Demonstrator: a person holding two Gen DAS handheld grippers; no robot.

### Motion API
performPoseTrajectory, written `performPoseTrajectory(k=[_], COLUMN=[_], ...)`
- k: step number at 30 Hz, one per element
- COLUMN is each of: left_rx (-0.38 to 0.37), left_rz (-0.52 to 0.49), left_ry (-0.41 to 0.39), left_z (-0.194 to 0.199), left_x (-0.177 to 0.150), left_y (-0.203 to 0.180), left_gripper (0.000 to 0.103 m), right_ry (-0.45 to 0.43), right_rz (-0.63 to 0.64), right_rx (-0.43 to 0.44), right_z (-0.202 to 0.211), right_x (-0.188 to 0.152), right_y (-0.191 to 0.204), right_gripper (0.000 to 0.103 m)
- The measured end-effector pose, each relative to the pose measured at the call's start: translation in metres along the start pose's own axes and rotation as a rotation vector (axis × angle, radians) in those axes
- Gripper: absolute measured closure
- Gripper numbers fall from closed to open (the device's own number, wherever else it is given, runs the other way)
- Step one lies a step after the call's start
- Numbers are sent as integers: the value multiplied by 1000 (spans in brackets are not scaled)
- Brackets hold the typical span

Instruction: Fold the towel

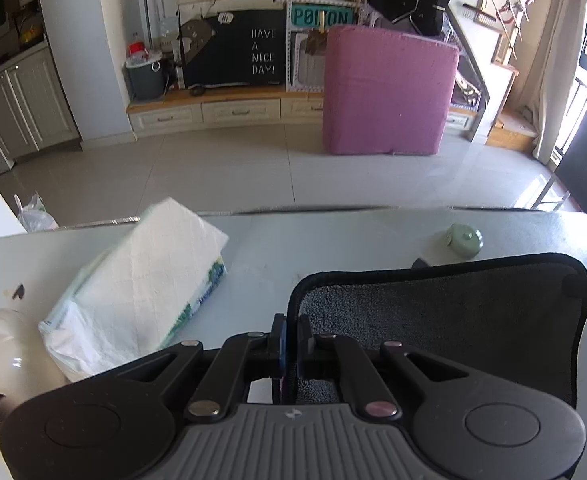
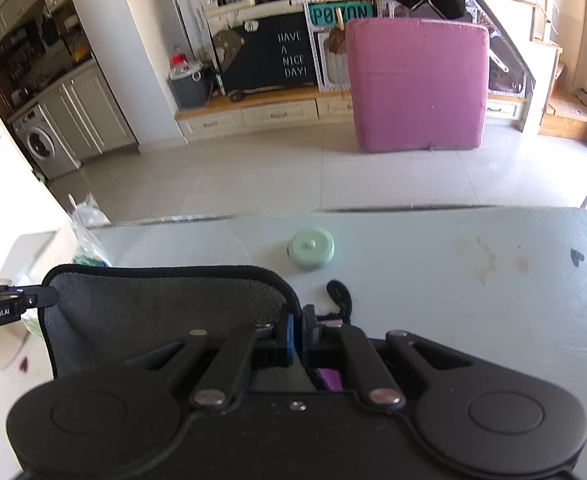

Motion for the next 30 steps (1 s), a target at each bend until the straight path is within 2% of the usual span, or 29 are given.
performPoseTrajectory(k=[7,13,20,22,23,26,28,29,30], left_rx=[30,44,62,67,69,59,56,55,53], left_rz=[-4,-17,-19,-17,-15,-4,-7,-9,-9], left_ry=[47,54,79,84,86,90,100,102,105], left_z=[-34,-49,-59,-61,-62,-63,-64,-64,-63], left_x=[-5,0,-3,-5,-5,-7,-9,-11,-12], left_y=[-7,-10,-9,-7,-6,-5,-5,-5,-5], left_gripper=[98,98,98,98,96,89,67,62,49], right_ry=[50,74,98,90,84,66,66,66,65], right_rz=[-16,-10,-30,-37,-41,-48,-48,-49,-50], right_rx=[-25,-59,-56,-53,-50,-43,-34,-29,-26], right_z=[-27,-44,-58,-60,-60,-58,-58,-57,-57], right_x=[-7,-5,-10,-12,-13,-17,-19,-20,-21], right_y=[1,-1,-7,-7,-7,-7,-8,-8,-8], right_gripper=[99,99,99,97,92,72,66,60,53])
Point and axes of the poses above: each gripper's, at about its wrist camera, not at the fingertips, and z roughly against the way its jaws point, y to its left, x to its top, the point moved 1 cm from there along -z, roughly the way its jaws point, and after that the axes turned 13 degrees about z, right-handed, at the moved point
